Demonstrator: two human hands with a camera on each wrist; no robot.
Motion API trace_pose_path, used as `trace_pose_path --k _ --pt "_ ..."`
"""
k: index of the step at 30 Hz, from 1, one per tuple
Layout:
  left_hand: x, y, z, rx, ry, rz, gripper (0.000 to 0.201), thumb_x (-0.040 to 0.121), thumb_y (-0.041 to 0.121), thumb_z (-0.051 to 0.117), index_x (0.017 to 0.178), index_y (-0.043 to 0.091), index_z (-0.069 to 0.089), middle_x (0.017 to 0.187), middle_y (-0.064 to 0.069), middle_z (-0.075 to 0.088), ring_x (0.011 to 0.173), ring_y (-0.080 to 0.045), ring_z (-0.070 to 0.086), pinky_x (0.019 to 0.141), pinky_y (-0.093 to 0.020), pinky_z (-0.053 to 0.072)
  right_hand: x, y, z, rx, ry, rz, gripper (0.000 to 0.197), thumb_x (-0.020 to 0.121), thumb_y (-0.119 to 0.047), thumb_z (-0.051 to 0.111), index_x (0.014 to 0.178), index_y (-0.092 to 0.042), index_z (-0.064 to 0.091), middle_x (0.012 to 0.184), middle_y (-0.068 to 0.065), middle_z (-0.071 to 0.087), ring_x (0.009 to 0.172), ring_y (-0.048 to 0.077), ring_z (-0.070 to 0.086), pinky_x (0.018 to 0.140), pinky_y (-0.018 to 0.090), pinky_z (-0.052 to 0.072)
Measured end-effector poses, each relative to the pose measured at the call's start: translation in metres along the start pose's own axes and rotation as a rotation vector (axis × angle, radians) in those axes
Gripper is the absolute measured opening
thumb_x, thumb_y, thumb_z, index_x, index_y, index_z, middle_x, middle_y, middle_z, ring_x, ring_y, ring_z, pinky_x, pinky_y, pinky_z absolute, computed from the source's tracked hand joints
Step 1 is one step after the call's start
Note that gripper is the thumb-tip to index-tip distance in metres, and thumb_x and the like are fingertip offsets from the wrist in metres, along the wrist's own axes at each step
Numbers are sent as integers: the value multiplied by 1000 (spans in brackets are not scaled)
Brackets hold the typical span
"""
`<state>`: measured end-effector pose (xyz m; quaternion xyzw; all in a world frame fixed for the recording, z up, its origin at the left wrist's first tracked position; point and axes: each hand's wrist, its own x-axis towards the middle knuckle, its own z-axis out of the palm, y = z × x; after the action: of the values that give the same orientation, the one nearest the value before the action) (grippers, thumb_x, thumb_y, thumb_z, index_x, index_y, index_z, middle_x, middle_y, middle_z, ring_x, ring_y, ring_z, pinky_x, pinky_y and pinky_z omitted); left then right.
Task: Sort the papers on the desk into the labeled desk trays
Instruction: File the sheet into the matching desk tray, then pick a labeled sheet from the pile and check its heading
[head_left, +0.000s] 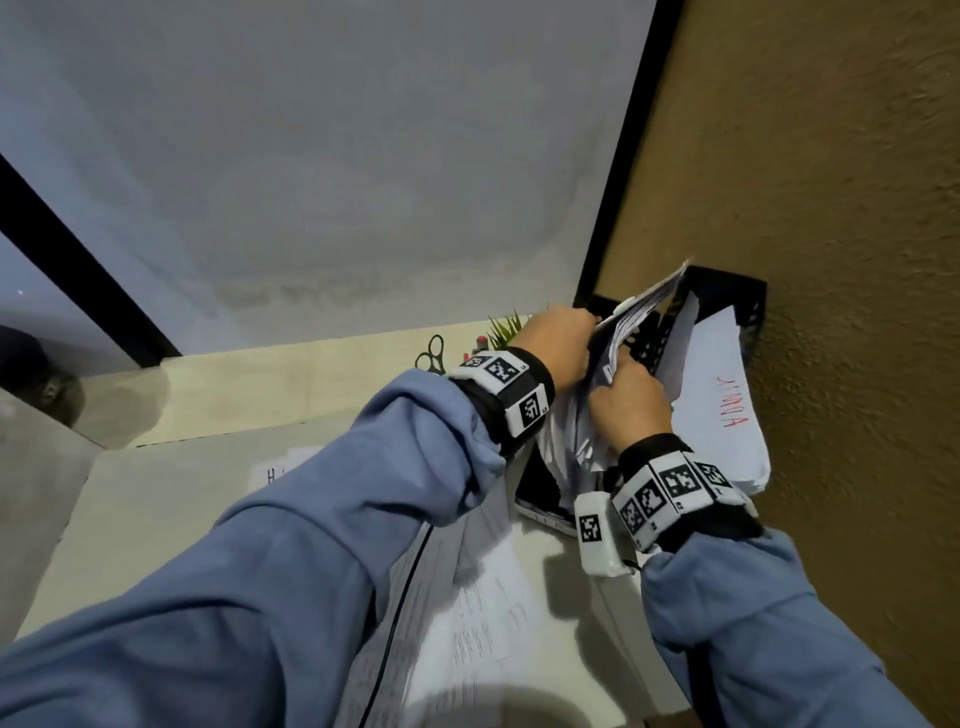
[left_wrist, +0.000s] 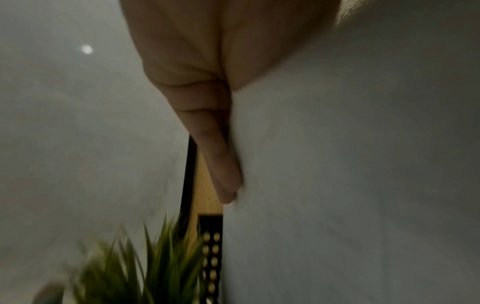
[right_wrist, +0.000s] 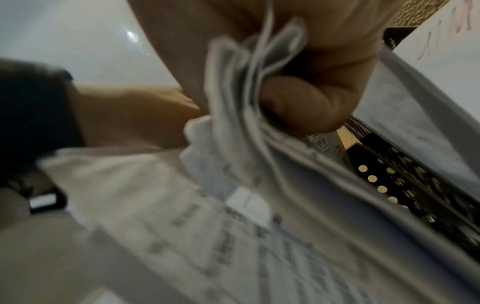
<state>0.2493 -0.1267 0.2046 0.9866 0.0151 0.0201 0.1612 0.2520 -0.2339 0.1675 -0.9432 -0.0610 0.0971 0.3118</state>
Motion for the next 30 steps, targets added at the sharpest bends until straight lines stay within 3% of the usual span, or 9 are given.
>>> trace_pose_path --k 5,12,18,19,21,23,25,28,30 --pt "9 -19 35 -270 -44 -167 22 91 8 46 98 -7 59 102 -27 63 95 -39 59 76 -38 44 1 -2 10 -82 6 10 54 87 -16 49 137 -11 29 122 21 57 111 38 55 90 40 42" --pt "0 -49 74 -540 -72 -295 34 94 13 47 128 9 53 117 -13 65 103 -29 63 92 -37 51 -11 9 45 -123 -165 98 75 89 -15 48 149 -7 4 135 23 47 119 36 52 95 40 43" --pt "-56 -99 55 -872 217 -412 21 93 11 52 112 10 59 99 -3 63 85 -16 63 79 -28 55 -31 6 37 9 -2 -101 59 90 -31 51 141 -13 29 127 16 55 111 32 55 90 38 45" --pt "-72 -117 57 -849 258 -465 17 91 10 54 107 11 60 96 -4 64 83 -18 63 77 -29 54 -40 5 38 60 25 -156 54 91 -34 53 137 -15 36 120 12 59 107 29 57 86 36 46" --pt "-107 -157 67 -755 285 -621 17 89 9 55 106 10 61 99 -11 66 88 -26 65 76 -30 50 -60 4 46 156 30 -286 32 91 -36 54 118 -18 50 81 -4 60 76 16 57 63 29 44" --pt "-146 -196 82 -570 206 -801 24 88 8 55 111 6 61 107 -14 65 100 -30 62 79 -29 45 -78 8 65 176 -34 -371 15 91 -35 54 94 -21 53 58 -8 45 55 12 45 52 28 33" --pt "-186 -226 97 -396 19 -964 32 87 11 58 118 2 56 119 -17 60 109 -32 57 87 -31 43 -91 19 94 138 -165 -318 16 90 -35 54 85 -20 53 56 -4 45 53 13 43 53 31 35" --pt "-241 -243 120 -253 -185 -1153 49 76 25 69 115 4 50 118 -16 53 104 -34 55 84 -35 47 -103 39 141 151 -384 -77 13 86 -27 58 81 -15 56 68 0 59 62 17 56 60 29 44" --pt "-267 -243 134 -246 -219 -1222 60 68 35 73 114 7 47 114 -13 50 101 -32 54 83 -38 50 -109 53 170 200 -503 133 13 81 -19 60 73 -14 51 69 4 55 61 20 53 56 24 42"
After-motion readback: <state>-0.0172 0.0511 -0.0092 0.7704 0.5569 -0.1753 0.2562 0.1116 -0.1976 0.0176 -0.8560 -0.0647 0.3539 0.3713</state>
